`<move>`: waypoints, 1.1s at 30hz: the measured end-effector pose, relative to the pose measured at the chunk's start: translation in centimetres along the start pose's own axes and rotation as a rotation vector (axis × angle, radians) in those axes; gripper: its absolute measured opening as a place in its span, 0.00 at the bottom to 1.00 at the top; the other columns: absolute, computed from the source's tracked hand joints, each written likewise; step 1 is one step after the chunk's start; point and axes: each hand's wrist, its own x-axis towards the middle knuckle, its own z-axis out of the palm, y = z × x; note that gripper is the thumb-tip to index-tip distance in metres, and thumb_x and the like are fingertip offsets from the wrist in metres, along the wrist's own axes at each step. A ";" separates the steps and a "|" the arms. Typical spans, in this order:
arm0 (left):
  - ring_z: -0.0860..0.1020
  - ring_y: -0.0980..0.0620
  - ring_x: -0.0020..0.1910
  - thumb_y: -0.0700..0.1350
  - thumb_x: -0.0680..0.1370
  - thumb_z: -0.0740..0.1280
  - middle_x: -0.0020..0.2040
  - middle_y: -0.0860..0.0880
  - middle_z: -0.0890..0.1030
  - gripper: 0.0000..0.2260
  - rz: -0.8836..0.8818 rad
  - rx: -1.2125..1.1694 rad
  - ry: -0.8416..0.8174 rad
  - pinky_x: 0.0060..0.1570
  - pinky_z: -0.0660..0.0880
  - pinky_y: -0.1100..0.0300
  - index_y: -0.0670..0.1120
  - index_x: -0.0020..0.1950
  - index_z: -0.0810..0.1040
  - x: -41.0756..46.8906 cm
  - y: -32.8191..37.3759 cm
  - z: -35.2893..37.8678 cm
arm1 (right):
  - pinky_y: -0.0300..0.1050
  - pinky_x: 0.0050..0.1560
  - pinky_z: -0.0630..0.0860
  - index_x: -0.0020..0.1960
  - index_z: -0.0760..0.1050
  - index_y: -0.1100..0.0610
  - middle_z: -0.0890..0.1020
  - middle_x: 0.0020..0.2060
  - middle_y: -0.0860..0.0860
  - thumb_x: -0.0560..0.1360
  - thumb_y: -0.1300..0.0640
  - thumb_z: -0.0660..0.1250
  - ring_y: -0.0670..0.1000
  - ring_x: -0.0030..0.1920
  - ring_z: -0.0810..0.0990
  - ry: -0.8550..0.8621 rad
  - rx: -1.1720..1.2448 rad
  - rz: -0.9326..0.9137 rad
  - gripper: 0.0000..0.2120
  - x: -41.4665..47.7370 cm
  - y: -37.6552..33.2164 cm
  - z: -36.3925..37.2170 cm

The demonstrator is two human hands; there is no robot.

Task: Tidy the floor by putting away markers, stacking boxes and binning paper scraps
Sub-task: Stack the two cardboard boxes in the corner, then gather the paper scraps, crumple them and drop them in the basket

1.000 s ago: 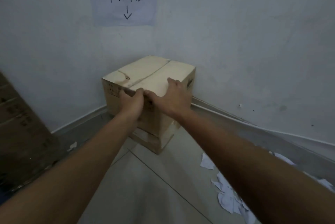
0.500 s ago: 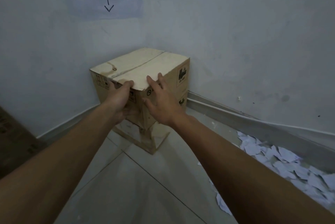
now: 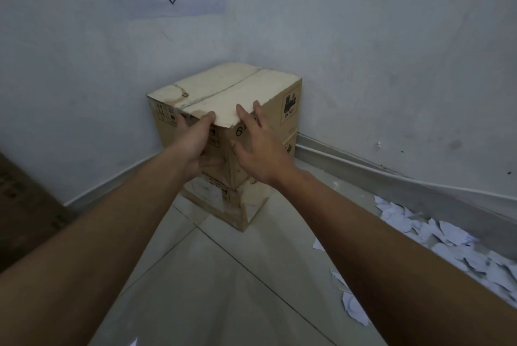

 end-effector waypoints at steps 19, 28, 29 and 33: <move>0.77 0.45 0.45 0.47 0.80 0.58 0.52 0.41 0.81 0.08 0.056 0.008 0.263 0.48 0.75 0.50 0.47 0.53 0.76 -3.8 -7.2 2.1 | 0.54 0.74 0.62 0.79 0.56 0.56 0.59 0.78 0.54 0.76 0.59 0.65 0.55 0.76 0.61 0.039 0.120 0.029 0.34 -3.5 0.8 -2.4; 0.82 0.50 0.45 0.46 0.81 0.64 0.47 0.49 0.83 0.07 0.150 0.317 -0.147 0.50 0.77 0.52 0.45 0.52 0.80 -10.4 -14.2 6.5 | 0.44 0.61 0.73 0.67 0.72 0.59 0.74 0.65 0.55 0.77 0.60 0.67 0.54 0.60 0.77 0.000 0.018 0.189 0.20 -14.6 6.8 -3.1; 0.82 0.49 0.46 0.46 0.81 0.64 0.47 0.48 0.84 0.07 0.160 0.341 -0.183 0.49 0.77 0.52 0.45 0.52 0.80 -10.7 -14.8 7.3 | 0.42 0.60 0.72 0.67 0.73 0.59 0.74 0.64 0.55 0.77 0.60 0.67 0.53 0.60 0.77 -0.032 0.000 0.205 0.19 -16.1 7.5 -2.9; 0.82 0.49 0.48 0.46 0.80 0.66 0.46 0.51 0.84 0.06 0.213 0.468 -0.291 0.51 0.78 0.53 0.47 0.48 0.81 -11.6 -16.9 9.8 | 0.42 0.61 0.71 0.67 0.72 0.57 0.75 0.65 0.53 0.77 0.59 0.65 0.52 0.63 0.75 -0.105 -0.022 0.307 0.19 -20.5 10.3 -2.5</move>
